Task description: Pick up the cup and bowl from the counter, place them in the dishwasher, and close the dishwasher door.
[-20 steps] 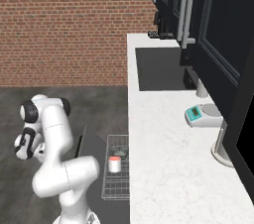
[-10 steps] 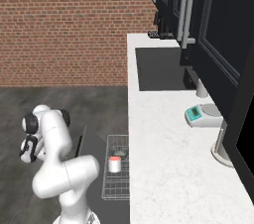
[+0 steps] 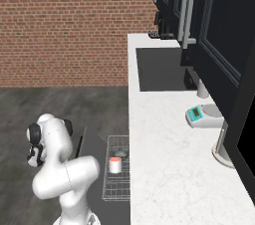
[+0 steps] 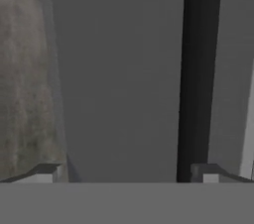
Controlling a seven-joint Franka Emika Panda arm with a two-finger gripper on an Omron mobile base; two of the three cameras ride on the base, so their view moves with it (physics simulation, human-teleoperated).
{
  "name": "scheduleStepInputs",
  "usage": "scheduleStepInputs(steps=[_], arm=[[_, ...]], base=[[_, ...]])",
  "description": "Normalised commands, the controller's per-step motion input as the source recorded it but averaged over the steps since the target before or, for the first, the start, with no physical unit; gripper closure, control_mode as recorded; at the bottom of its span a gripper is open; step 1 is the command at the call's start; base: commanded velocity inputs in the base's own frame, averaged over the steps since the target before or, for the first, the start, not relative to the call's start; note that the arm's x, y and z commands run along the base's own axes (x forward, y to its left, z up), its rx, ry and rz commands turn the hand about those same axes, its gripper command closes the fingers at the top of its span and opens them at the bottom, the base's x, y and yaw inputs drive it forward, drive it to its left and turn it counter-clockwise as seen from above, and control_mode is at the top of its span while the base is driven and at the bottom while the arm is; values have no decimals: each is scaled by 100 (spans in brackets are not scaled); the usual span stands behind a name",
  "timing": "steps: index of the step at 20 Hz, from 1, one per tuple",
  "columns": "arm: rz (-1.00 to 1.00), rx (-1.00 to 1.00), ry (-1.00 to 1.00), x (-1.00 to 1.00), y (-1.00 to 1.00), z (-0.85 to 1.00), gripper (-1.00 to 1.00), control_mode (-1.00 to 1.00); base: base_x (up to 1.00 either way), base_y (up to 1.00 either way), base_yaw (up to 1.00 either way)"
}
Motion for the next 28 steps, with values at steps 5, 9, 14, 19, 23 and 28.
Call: scheduleStepInputs(steps=[5,9,14,19,23,28], arm=[[0,-14,11,53,-6,-45,-100,-100],[0,-11,4,29,-28,-31,-100,-100],[0,-15,0,1,-80,-22,-100,-100],[0,-19,0,2,-91,-13,-100,-100],[0,-13,0,-13,-95,11,-100,-100],[0,-13,-5,-34,-99,34,-100,-100]], base=[[0,0,0],[0,0,0],[0,0,0],[0,0,0],[0,0,0],[0,0,0]])
